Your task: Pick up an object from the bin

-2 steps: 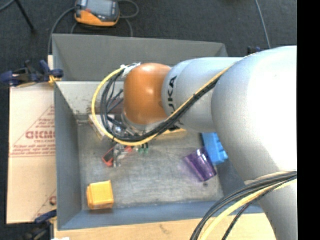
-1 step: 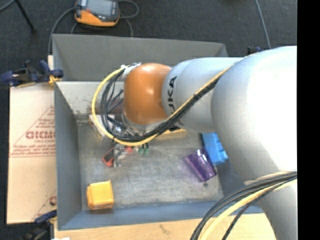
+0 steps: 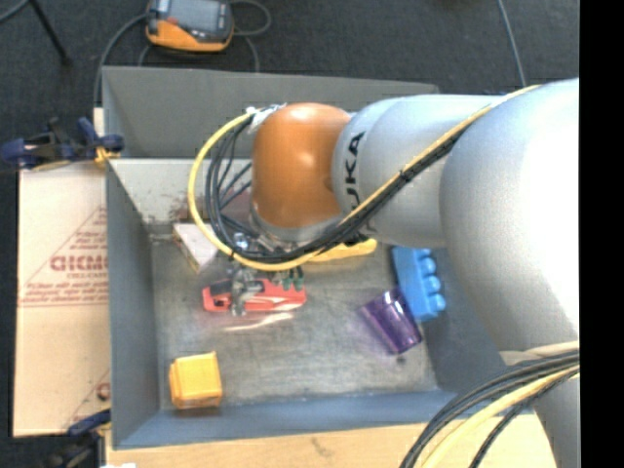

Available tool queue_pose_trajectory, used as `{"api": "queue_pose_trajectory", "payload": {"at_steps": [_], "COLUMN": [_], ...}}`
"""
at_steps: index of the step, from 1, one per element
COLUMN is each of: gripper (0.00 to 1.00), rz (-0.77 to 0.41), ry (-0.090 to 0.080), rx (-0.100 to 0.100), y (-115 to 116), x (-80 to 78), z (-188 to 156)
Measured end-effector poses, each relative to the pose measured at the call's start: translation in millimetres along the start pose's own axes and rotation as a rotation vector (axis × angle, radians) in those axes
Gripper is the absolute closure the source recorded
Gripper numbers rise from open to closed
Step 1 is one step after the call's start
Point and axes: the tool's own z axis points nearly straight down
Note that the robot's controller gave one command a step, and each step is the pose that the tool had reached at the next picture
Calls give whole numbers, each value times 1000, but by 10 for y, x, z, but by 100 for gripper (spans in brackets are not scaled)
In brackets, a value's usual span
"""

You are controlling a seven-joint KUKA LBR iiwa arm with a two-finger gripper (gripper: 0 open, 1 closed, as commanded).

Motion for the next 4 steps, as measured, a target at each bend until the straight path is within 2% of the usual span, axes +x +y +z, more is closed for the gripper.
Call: {"api": "queue_pose_trajectory", "payload": {"at_steps": [1,2,3,4], "gripper": [100,100,100,100], "rz": [3,-125,-127,-23], "ry": [-6,-3,2,-5], "rx": [0,2,1,0], "y": [4,-24,-25,14], "x": [-31,-277,-169,-254], "z": [-404,-386,-623,-727]}}
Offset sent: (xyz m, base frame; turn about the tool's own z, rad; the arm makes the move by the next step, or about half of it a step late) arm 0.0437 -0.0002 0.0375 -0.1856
